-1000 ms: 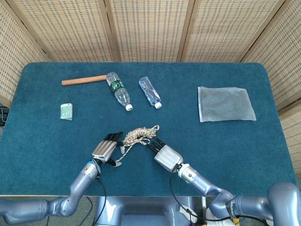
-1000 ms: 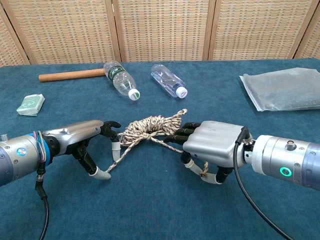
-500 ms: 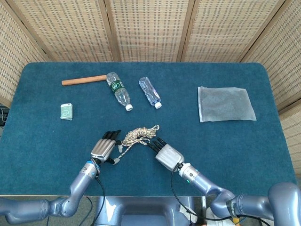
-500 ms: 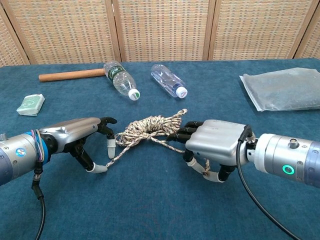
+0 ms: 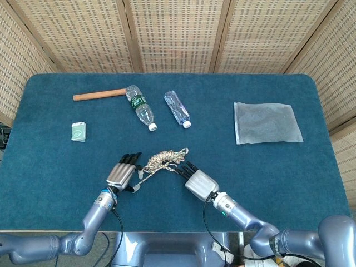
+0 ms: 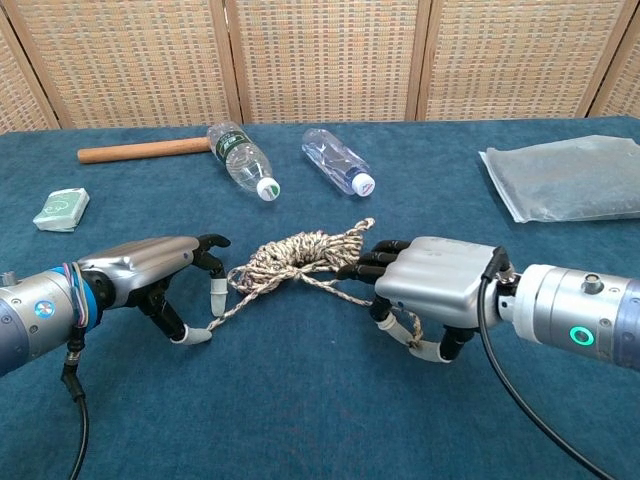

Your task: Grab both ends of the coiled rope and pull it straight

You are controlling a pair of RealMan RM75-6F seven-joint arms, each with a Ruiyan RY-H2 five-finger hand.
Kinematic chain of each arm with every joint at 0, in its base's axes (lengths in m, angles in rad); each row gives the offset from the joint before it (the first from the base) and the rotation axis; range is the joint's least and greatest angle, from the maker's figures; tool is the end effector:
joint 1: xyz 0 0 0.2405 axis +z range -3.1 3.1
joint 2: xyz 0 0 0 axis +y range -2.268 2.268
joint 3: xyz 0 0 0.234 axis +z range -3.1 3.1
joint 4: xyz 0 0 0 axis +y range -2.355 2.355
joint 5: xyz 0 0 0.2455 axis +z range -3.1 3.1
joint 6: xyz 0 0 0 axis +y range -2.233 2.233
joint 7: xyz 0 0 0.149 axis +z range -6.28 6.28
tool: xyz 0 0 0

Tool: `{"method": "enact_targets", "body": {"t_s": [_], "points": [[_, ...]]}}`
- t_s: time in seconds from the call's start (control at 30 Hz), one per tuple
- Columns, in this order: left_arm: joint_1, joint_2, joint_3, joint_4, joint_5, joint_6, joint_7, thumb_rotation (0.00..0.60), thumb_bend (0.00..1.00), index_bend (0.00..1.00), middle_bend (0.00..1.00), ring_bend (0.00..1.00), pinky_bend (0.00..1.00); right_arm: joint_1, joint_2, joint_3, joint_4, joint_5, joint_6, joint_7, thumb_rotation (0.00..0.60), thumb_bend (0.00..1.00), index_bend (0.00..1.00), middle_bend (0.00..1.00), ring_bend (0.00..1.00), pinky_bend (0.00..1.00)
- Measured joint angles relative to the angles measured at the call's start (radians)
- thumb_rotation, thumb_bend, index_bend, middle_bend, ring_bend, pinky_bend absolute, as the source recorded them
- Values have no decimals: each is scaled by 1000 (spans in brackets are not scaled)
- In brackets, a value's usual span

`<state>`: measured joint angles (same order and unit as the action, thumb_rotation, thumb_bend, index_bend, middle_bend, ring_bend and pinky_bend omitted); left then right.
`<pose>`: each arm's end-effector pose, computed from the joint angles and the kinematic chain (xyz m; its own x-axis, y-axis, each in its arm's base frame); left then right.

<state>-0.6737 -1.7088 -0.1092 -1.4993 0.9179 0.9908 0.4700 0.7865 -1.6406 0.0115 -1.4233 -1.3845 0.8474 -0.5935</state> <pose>-0.1413 0.2835 -0.1106 0.3641 0.4498 0.8155 0.9287 -0.2420 -0.2811 -0.1179 -0.2791 -0.1160 0.7997 -0.0996 0.5921 -0.4547 -0.7445 0.4889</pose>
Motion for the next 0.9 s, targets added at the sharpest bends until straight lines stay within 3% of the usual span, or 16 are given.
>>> {"method": "enact_targets", "body": {"t_s": [0.67,0.9], "points": [[3,-23,1,22,17,11,-5,600,371,561,0,0,0,0,-1,-2,3,-3,3,8,600,586,643,0,0,0],[6,-28,0,24,30,28,2,600,420,639,0,0,0,0,-1,-3,5,-4,3,11,600,586,643,0,0,0]]}}
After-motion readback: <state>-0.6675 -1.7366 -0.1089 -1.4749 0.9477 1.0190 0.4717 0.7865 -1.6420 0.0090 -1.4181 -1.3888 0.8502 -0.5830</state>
